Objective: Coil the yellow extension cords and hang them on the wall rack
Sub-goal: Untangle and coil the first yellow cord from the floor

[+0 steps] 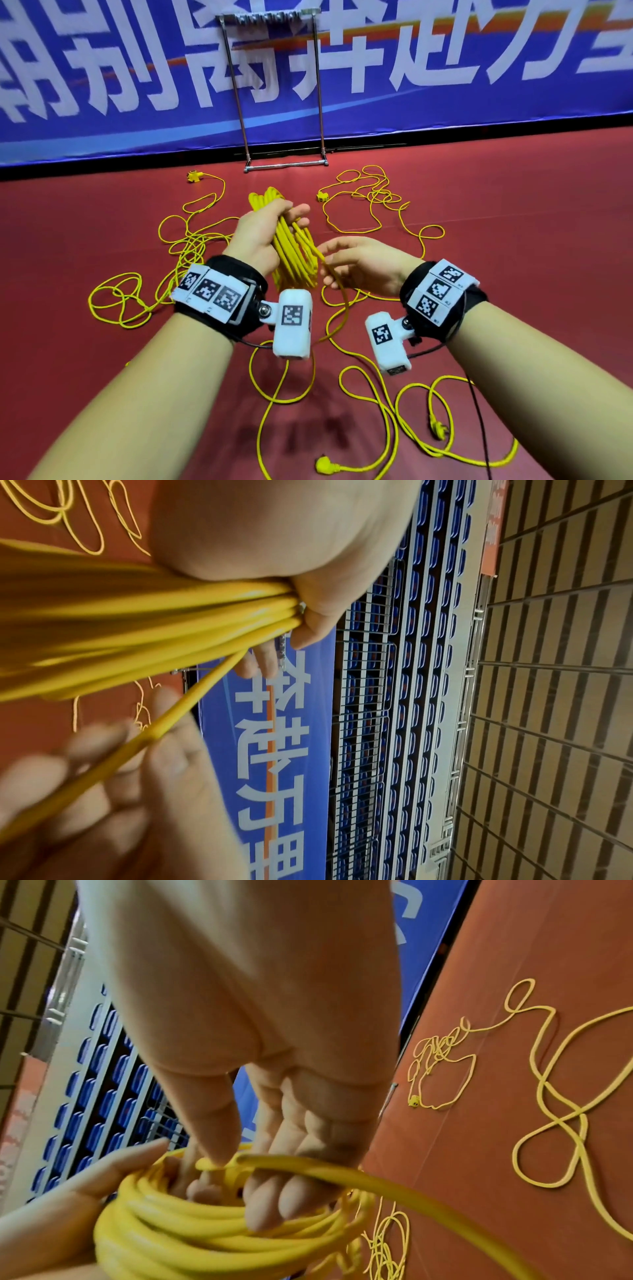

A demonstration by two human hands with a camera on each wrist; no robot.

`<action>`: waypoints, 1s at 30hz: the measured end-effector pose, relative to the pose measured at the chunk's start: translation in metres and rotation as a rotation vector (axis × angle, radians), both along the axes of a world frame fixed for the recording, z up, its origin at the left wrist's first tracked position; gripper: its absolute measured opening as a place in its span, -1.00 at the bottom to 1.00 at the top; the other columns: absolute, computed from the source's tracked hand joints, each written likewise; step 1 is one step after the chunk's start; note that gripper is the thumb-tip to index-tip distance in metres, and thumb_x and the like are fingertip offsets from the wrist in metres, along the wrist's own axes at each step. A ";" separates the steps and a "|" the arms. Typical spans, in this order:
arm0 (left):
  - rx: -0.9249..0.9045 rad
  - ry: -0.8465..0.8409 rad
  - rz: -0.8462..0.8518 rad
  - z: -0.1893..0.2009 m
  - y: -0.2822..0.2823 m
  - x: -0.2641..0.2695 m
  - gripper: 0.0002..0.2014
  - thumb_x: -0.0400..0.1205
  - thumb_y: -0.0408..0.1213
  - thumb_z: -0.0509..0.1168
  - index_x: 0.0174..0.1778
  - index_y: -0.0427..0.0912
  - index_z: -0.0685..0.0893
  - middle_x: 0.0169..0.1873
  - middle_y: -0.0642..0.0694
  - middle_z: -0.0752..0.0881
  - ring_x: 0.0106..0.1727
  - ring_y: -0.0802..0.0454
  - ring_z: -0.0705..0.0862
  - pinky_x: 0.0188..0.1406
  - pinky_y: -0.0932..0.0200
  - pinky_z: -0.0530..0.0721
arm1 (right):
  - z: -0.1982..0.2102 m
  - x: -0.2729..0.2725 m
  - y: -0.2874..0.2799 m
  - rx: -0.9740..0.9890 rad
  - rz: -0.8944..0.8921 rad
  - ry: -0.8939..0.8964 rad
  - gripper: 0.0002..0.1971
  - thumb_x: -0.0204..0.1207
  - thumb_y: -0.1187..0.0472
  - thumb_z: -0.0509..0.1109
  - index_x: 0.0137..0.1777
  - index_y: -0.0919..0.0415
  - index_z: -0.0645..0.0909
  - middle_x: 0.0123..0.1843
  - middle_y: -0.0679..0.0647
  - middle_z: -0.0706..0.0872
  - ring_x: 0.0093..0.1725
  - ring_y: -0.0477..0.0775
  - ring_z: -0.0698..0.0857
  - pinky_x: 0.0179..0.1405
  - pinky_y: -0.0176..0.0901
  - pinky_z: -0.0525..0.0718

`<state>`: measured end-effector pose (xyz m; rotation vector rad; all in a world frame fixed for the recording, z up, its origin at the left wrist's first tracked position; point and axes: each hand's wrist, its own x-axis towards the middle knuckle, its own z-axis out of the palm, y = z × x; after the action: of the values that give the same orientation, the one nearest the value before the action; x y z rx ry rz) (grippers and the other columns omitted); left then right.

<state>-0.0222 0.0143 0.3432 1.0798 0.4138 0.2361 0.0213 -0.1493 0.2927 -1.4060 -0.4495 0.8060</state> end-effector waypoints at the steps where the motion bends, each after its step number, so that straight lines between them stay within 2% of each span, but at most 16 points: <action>1: 0.011 -0.008 0.028 0.000 0.005 0.001 -0.89 0.69 -0.37 0.24 -0.15 -0.16 0.55 -0.21 -0.15 0.83 -0.29 -0.04 0.74 -0.53 0.25 0.66 | -0.002 0.001 -0.003 -0.023 0.028 -0.012 -0.84 0.65 0.45 0.24 0.17 0.30 0.54 -0.21 0.25 0.65 -0.29 0.15 0.68 -0.19 -0.10 0.68; 3: 0.035 -0.015 0.075 0.000 0.016 0.003 -0.90 0.68 -0.36 0.26 -0.15 -0.13 0.55 -0.25 -0.11 0.84 -0.27 -0.02 0.77 -0.43 0.22 0.68 | -0.007 0.001 -0.007 -0.071 0.094 -0.033 -0.86 0.67 0.42 0.23 0.07 0.28 0.61 -0.27 0.22 0.64 -0.29 0.14 0.64 -0.15 -0.10 0.67; 6: 0.066 -0.021 0.114 -0.002 0.028 0.004 -0.89 0.68 -0.36 0.26 -0.16 -0.13 0.55 -0.24 -0.10 0.85 -0.26 -0.03 0.79 -0.27 0.14 0.62 | -0.013 0.002 -0.010 -0.158 0.120 -0.104 -0.82 0.71 0.38 0.21 0.07 0.24 0.65 -0.33 0.14 0.61 -0.33 0.06 0.65 -0.16 -0.11 0.67; 11: 0.074 0.007 0.074 -0.007 0.030 0.000 -0.88 0.70 -0.32 0.26 -0.16 -0.09 0.54 -0.30 -0.03 0.84 -0.27 -0.06 0.78 -0.43 0.20 0.56 | -0.011 0.010 -0.007 -0.096 -0.165 -0.094 -0.79 0.73 0.31 0.19 0.08 0.17 0.68 -0.39 0.03 0.55 -0.45 -0.02 0.58 -0.35 -0.19 0.62; 14: 0.085 0.013 0.053 -0.007 0.025 -0.001 -0.87 0.70 -0.31 0.26 -0.17 -0.10 0.56 -0.42 0.00 0.79 -0.46 0.04 0.74 -0.40 0.18 0.59 | -0.008 0.012 -0.007 -0.032 -0.280 -0.051 -0.79 0.75 0.30 0.16 0.11 0.19 0.65 -0.41 0.02 0.50 -0.56 -0.09 0.47 -0.50 -0.30 0.51; 17: 0.092 0.039 0.050 -0.010 0.022 0.001 -0.82 0.66 -0.30 0.32 -0.27 -0.13 0.57 -0.57 0.00 0.62 -0.66 0.10 0.51 -0.50 0.23 0.54 | -0.004 0.013 -0.006 0.002 -0.318 -0.060 -0.83 0.73 0.33 0.19 0.15 0.24 0.61 -0.42 0.05 0.52 -0.59 -0.10 0.40 -0.57 -0.34 0.37; 19: 0.080 0.053 0.031 -0.013 0.020 0.002 -0.79 0.63 -0.29 0.35 -0.32 -0.12 0.55 -0.58 0.01 0.51 -0.67 0.09 0.42 -0.54 0.25 0.49 | -0.002 0.011 -0.002 0.021 -0.351 -0.073 -0.89 0.71 0.35 0.23 0.15 0.24 0.55 -0.40 0.09 0.59 -0.59 -0.08 0.38 -0.60 -0.34 0.33; 21: 0.079 0.061 -0.008 -0.016 0.016 0.003 -0.78 0.62 -0.30 0.35 -0.35 -0.10 0.55 -0.56 0.00 0.45 -0.65 0.09 0.38 -0.53 0.26 0.48 | 0.000 0.009 -0.001 0.037 -0.365 -0.083 -0.95 0.70 0.36 0.25 0.05 0.23 0.52 -0.37 0.12 0.65 -0.60 -0.08 0.39 -0.62 -0.37 0.32; 24: 0.103 0.080 -0.069 -0.019 0.007 0.003 -0.76 0.61 -0.32 0.33 -0.39 -0.10 0.55 -0.54 0.00 0.44 -0.64 0.09 0.37 -0.49 0.22 0.45 | 0.002 0.007 0.001 0.034 -0.366 -0.101 -0.86 0.70 0.35 0.25 -0.11 0.22 0.52 -0.32 0.11 0.69 -0.60 -0.11 0.40 -0.64 -0.39 0.33; 28: 0.162 0.097 -0.134 -0.024 -0.005 0.004 -0.80 0.62 -0.32 0.33 -0.34 -0.12 0.57 -0.51 -0.02 0.50 -0.66 0.11 0.38 -0.50 0.23 0.46 | 0.007 0.006 0.007 0.099 -0.390 -0.014 -0.87 0.69 0.37 0.24 -0.10 0.22 0.52 -0.34 0.11 0.65 -0.60 -0.13 0.39 -0.65 -0.41 0.29; 30: 0.191 0.095 -0.169 -0.027 -0.010 0.004 -0.86 0.63 -0.30 0.34 -0.26 -0.13 0.63 -0.47 -0.03 0.57 -0.66 0.11 0.40 -0.52 0.24 0.48 | 0.012 0.005 0.010 0.164 -0.378 0.073 -0.86 0.65 0.47 0.21 -0.06 0.28 0.55 -0.35 0.12 0.65 -0.57 -0.12 0.40 -0.66 -0.38 0.27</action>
<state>-0.0185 0.0044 0.3161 1.3105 0.3873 0.0752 0.0259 -0.1397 0.3043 -1.2540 -0.1795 0.4989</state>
